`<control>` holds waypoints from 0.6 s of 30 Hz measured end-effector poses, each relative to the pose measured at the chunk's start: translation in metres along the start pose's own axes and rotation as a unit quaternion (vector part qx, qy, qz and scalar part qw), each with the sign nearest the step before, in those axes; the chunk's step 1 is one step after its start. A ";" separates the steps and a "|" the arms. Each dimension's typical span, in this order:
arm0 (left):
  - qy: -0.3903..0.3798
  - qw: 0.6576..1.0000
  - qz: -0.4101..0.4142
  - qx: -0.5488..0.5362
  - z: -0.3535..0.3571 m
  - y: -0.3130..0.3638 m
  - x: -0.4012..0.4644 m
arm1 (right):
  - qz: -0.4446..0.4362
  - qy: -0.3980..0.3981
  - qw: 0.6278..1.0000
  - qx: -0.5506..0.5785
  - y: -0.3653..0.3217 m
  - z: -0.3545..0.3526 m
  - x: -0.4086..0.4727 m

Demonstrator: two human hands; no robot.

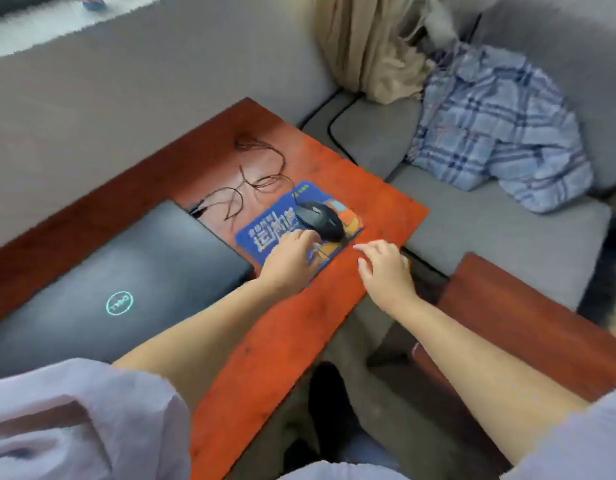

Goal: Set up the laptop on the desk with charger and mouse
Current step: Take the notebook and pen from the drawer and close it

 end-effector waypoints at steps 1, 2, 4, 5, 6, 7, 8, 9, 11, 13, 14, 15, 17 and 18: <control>-0.028 0.999 0.028 -0.001 0.021 0.020 -0.006 | 0.036 0.003 0.999 0.001 0.019 0.000 -0.028; -0.062 0.997 0.055 0.002 0.043 0.040 -0.013 | 0.072 0.004 0.997 0.002 0.037 0.000 -0.056; -0.144 0.985 0.097 0.019 0.092 0.076 -0.031 | 0.145 0.005 0.989 0.014 0.070 0.005 -0.114; -0.185 0.976 0.109 0.031 0.116 0.091 -0.040 | 0.179 0.007 0.984 0.024 0.085 0.008 -0.141; -0.226 0.967 0.114 0.042 0.140 0.103 -0.048 | 0.212 0.006 0.977 0.036 0.100 0.011 -0.167; -0.266 0.956 0.111 0.049 0.163 0.113 -0.056 | 0.248 -0.001 0.968 0.047 0.115 0.016 -0.193; -0.301 0.947 0.095 0.052 0.184 0.121 -0.064 | 0.282 -0.011 0.958 0.057 0.129 0.021 -0.216; -0.330 0.940 0.072 0.054 0.205 0.126 -0.069 | 0.314 -0.021 0.947 0.068 0.144 0.026 -0.238; -0.372 0.927 0.013 0.057 0.242 0.127 -0.077 | 0.377 -0.034 0.918 0.114 0.173 0.037 -0.279; -0.382 0.921 -0.050 0.052 0.277 0.123 -0.076 | 0.444 -0.034 0.878 0.174 0.206 0.049 -0.314; -0.377 0.921 -0.084 0.046 0.292 0.119 -0.073 | 0.484 -0.034 0.851 0.203 0.223 0.055 -0.329; -0.365 0.923 -0.118 0.035 0.307 0.116 -0.069 | 0.524 -0.035 0.819 0.230 0.241 0.063 -0.343; -0.324 0.929 -0.180 -0.002 0.333 0.107 -0.060 | 0.591 -0.029 0.755 0.282 0.279 0.077 -0.365; -0.298 0.931 -0.209 -0.033 0.344 0.101 -0.056 | 0.620 -0.008 0.723 0.304 0.298 0.083 -0.374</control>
Point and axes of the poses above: each hand's wrist, its own x-axis towards the middle knuckle, its own z-axis out of the palm, y = z × x, the point moved 2 cm from there along x, towards the middle knuckle, and after that the axes turned 5 degrees about -y, right-handed, at the moved point
